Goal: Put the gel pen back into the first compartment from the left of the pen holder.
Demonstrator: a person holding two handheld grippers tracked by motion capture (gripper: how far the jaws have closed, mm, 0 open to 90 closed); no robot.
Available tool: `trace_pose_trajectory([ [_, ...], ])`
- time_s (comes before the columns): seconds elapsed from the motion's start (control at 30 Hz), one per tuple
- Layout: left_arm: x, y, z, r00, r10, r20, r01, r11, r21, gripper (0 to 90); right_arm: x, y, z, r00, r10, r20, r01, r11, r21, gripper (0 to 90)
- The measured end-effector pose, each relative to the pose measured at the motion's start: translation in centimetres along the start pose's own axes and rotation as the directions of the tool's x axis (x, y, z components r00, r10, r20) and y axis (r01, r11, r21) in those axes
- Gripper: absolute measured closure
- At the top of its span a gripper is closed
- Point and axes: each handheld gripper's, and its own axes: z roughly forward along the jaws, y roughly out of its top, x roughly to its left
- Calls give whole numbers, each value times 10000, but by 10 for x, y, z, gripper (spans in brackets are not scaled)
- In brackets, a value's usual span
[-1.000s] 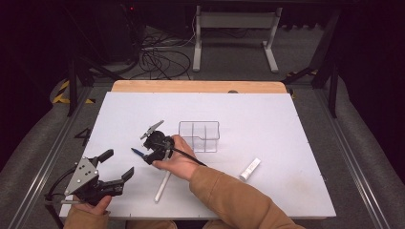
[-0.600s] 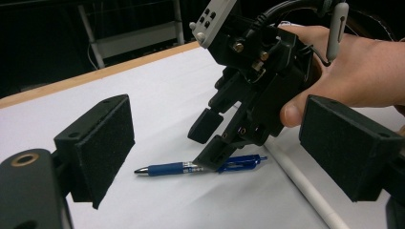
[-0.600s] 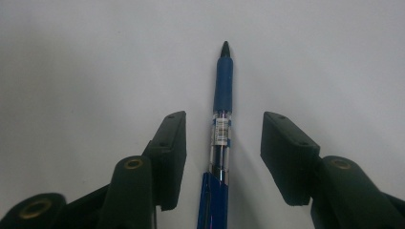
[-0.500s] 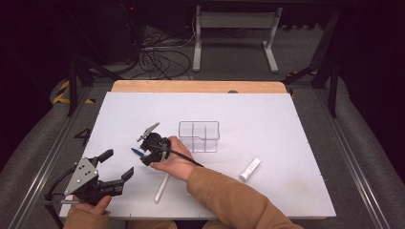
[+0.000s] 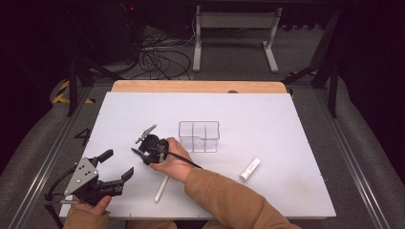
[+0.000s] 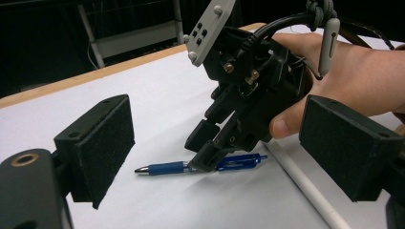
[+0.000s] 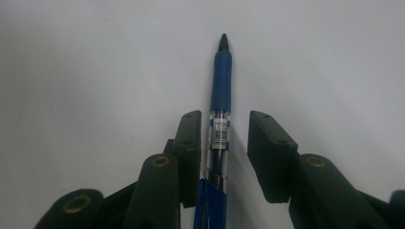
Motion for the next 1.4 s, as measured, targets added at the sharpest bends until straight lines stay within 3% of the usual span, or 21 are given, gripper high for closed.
trace_pose_trajectory([
  [0.4, 0, 0, 0, 10000, -26, 9, 26, 10000, 11, 126, 1, -1, 5, 9997, -22, 246, 18, 9999, 161, 719],
  [0.53, 0, 0, 0, 10000, 5, 7, -5, 10000, 12, 126, 3, -1, 5, 9996, -89, 277, 85, 9998, 157, 785],
  [0.93, 0, 0, 0, 10000, -27, 18, 27, 10000, 11, 126, 2, 0, 5, 9997, -56, 224, 52, 9998, 199, 799],
  [1.1, 1, 0, 0, 10000, -18, 33, 18, 10000, 16, 126, -1, 2, -1, 9999, 20, 124, -18, 9999, -164, 800],
  [1.4, 0, 0, 1, 10000, -40, 35, 40, 10000, 3, 126, -8, 7, -35, 9994, 331, -42, -333, 9914, -1267, 799],
])
